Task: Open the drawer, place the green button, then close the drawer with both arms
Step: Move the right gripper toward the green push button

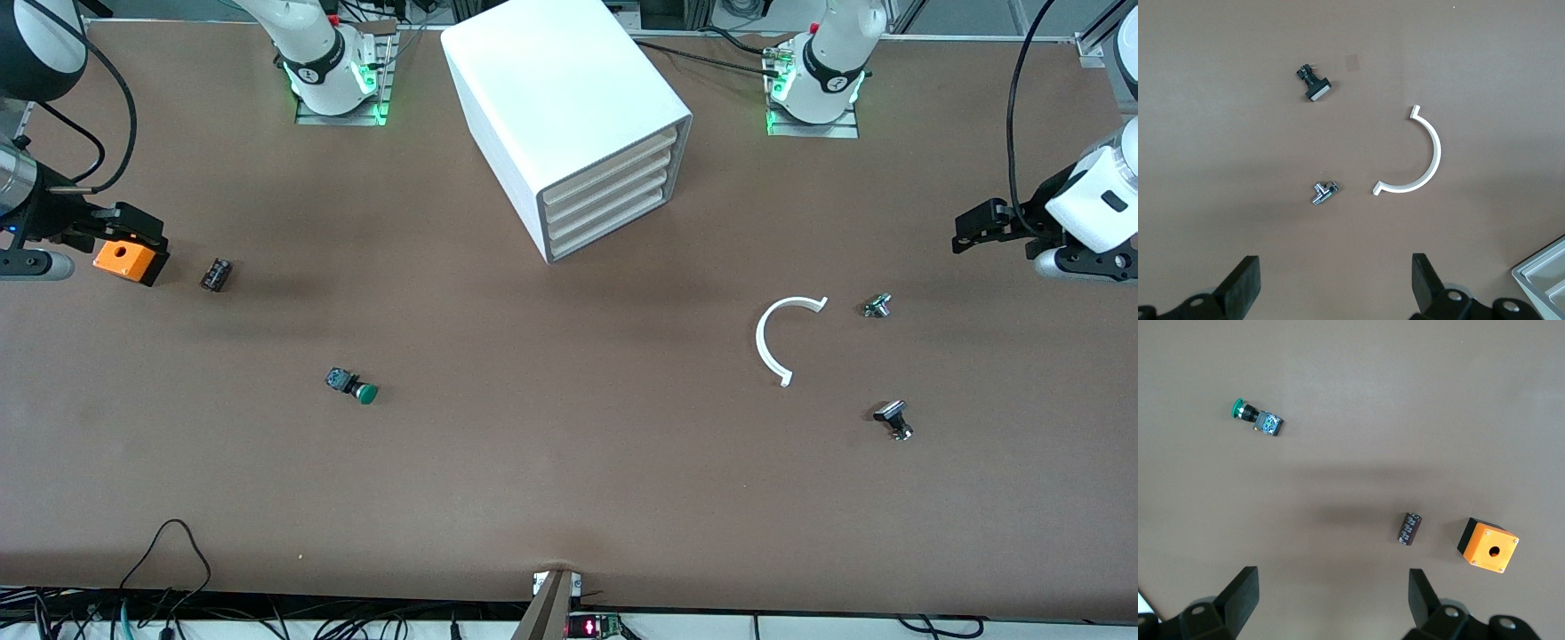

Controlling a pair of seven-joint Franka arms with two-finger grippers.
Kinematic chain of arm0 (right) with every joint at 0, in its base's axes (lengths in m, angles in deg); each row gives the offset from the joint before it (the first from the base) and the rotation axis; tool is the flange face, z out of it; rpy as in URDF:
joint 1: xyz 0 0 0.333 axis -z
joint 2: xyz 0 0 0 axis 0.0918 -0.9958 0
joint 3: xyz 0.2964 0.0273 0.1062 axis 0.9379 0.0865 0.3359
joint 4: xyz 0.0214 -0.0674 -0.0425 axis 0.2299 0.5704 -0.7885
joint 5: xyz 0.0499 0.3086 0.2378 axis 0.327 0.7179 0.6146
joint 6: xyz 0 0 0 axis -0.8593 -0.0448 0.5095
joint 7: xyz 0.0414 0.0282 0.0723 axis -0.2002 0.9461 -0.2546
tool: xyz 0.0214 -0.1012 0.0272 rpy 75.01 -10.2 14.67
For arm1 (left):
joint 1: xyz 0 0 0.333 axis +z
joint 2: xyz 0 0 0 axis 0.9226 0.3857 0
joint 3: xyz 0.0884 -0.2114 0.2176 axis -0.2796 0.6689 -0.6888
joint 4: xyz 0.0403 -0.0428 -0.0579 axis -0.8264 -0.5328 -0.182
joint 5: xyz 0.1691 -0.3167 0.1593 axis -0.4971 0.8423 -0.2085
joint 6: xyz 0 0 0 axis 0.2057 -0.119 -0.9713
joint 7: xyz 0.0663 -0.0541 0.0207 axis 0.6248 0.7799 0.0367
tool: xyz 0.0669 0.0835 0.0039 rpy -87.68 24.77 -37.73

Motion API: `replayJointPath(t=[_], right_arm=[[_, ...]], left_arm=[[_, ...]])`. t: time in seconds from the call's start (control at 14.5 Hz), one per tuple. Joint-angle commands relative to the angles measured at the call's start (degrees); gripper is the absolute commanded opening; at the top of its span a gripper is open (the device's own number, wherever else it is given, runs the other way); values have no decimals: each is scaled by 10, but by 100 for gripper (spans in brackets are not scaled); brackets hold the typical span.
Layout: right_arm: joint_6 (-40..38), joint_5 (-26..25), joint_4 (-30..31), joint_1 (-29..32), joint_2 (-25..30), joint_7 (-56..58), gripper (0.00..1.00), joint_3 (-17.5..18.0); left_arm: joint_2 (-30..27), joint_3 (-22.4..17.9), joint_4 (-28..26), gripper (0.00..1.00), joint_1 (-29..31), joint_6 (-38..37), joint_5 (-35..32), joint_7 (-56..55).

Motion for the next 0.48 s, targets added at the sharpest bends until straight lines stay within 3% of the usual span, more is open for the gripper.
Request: replayJointPath(t=[0.0, 0.41], right_arm=[[7, 0, 0, 0, 2, -7, 99, 3], [1, 9, -1, 0, 2, -11, 99, 3]], left_arm=[[-3, 0, -3, 100, 0, 6, 5, 2], [0, 0, 3, 100, -1, -1, 6, -3]])
